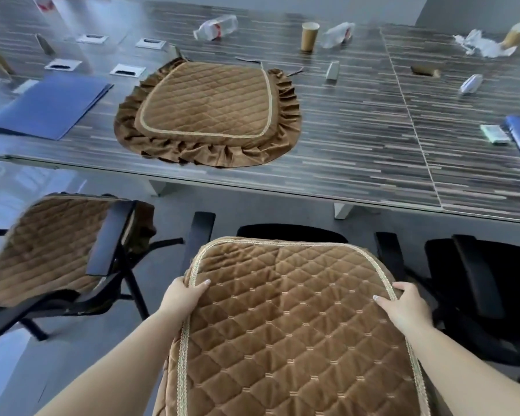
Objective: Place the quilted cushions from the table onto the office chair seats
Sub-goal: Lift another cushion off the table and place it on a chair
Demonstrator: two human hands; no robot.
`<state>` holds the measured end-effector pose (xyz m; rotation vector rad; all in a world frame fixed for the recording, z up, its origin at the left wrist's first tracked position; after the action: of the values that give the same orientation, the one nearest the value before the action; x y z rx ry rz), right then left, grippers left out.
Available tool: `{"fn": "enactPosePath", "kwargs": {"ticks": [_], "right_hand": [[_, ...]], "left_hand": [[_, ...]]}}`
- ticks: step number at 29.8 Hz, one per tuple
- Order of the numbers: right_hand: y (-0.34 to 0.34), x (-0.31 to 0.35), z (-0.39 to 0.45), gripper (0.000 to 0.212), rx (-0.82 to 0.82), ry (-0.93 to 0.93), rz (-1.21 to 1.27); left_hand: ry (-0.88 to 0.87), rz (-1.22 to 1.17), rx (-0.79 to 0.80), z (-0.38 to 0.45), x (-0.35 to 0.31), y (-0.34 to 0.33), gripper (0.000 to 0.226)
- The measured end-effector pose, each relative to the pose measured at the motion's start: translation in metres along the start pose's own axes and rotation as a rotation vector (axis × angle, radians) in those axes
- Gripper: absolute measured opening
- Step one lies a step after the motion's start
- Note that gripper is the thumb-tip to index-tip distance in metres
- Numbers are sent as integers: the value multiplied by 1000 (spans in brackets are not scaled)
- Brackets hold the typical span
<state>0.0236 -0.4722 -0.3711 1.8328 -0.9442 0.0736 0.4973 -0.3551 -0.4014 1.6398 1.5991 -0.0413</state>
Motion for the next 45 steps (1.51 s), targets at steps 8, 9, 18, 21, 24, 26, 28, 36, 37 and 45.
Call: {"fn": "enactPosePath", "kwargs": {"ticks": [8, 9, 18, 21, 24, 26, 28, 36, 37, 45], "right_hand": [[-40, 10, 59, 50, 48, -15, -154], [-44, 17, 72, 50, 58, 0, -171], [-85, 71, 208, 51, 19, 141, -287], [-109, 89, 243, 60, 36, 150, -270], [-129, 93, 266, 60, 7, 170, -245], [-144, 81, 274, 62, -9, 152, -233], [-160, 65, 276, 63, -12, 115, -214], [-201, 7, 265, 78, 26, 85, -254], [-203, 2, 261, 78, 29, 90, -260], [-202, -40, 238, 80, 47, 72, -222]], "left_hand": [[-2, 159, 50, 49, -17, -37, 84], [-11, 167, 54, 57, -23, -43, 86], [-109, 208, -7, 176, -86, -88, 76], [-135, 206, -75, 214, -103, -92, 78], [-143, 192, -124, 240, -106, -104, 77], [-72, 199, -137, 252, -92, -120, 81], [2, 209, -161, 260, -74, -137, 83], [100, 246, -199, 265, -9, -170, 83], [118, 248, -190, 262, 0, -173, 83], [73, 249, -197, 244, 20, -189, 80]]}}
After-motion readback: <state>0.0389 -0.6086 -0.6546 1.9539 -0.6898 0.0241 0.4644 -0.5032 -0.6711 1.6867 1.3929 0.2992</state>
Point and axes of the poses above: each hand's wrist, its own z-axis towards the middle knuckle, its own y-axis out of the back of the hand, x = y × z, the point moved 9 cm from there along z, towards the middle knuckle, and after that the axes turned 3 degrees about z, right-handed, at the moved point
